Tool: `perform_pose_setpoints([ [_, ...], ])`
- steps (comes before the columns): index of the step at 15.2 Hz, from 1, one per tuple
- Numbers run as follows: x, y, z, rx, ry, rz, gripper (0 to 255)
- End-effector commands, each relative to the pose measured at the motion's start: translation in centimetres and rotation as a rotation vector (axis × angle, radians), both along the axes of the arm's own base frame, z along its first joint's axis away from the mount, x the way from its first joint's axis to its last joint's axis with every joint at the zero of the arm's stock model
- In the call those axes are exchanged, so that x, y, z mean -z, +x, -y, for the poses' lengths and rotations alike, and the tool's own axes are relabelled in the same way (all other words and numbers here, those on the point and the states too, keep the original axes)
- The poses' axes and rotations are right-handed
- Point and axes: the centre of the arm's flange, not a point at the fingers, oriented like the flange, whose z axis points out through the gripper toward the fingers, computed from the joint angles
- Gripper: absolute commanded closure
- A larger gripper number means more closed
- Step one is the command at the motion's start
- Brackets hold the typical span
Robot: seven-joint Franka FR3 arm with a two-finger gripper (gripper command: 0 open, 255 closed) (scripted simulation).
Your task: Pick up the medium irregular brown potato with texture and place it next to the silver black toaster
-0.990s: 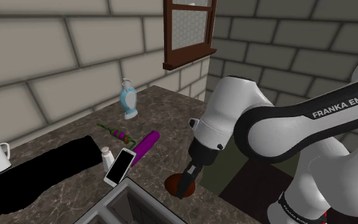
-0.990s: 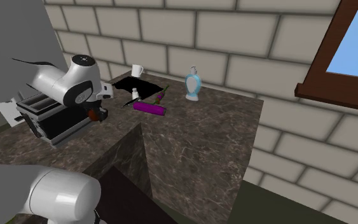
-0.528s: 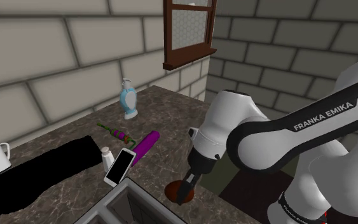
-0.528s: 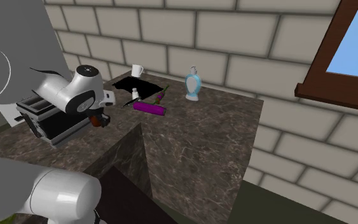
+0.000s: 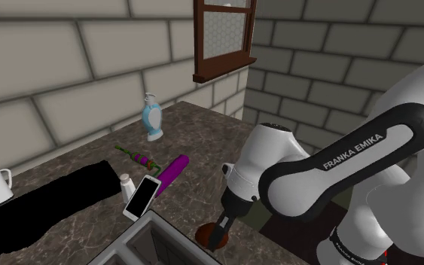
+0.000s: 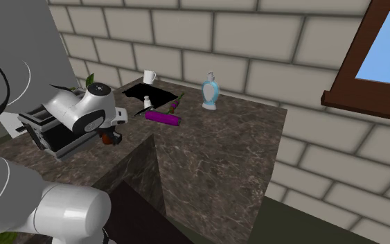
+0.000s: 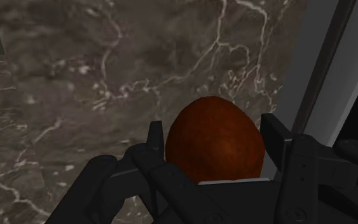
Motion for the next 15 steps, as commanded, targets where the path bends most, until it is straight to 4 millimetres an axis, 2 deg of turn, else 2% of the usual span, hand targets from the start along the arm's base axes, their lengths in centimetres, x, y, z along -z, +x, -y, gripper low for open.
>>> perform_pose_setpoints([
  [1, 0.6, 0.0, 0.0, 0.000, 0.000, 0.001, 255],
  [7, 0.6, 0.0, 0.0, 0.000, 0.000, 0.001, 255],
  [8, 0.6, 0.0, 0.0, 0.000, 0.000, 0.001, 0],
  [13, 0.6, 0.0, 0.0, 0.000, 0.000, 0.001, 0],
  [15, -1.8, -0.2, 1.1, 0.000, 0.000, 0.001, 0],
])
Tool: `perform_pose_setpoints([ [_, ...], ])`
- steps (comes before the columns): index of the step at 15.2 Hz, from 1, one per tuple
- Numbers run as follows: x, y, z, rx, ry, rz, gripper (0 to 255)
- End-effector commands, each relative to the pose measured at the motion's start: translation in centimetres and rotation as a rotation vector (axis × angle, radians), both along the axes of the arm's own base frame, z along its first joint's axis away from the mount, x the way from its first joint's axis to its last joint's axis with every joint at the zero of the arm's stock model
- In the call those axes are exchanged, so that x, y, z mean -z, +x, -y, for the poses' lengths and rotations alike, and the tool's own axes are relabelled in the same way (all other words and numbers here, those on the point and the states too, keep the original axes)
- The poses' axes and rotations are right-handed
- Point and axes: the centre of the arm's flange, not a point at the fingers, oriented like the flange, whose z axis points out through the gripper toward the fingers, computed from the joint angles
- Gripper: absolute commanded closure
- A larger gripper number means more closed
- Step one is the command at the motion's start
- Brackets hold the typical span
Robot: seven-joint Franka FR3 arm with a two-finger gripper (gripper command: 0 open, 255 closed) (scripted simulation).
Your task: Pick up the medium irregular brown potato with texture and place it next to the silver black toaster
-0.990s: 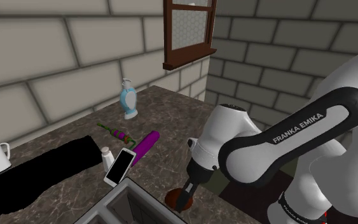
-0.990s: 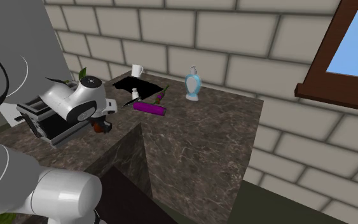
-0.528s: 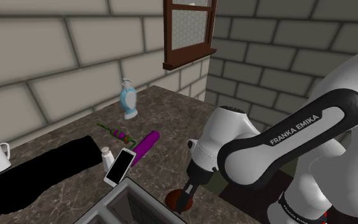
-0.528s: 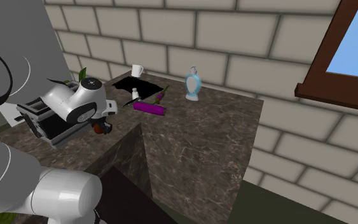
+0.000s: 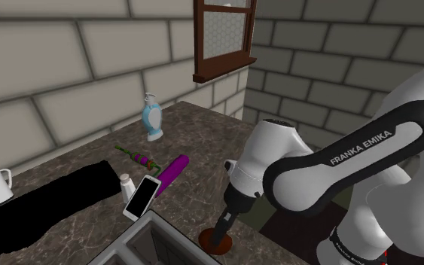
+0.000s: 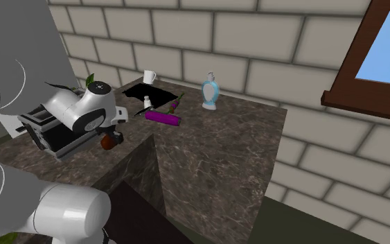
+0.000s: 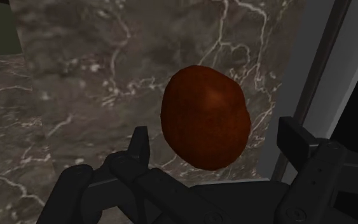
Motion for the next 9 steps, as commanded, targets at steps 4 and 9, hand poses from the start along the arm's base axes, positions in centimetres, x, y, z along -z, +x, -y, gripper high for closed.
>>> perform_pose_setpoints([
  [4, -3.10, -0.29, 1.32, -0.001, -0.002, 0.000, 0],
  [9, -3.10, -0.29, 1.32, -0.001, -0.002, 0.000, 0],
])
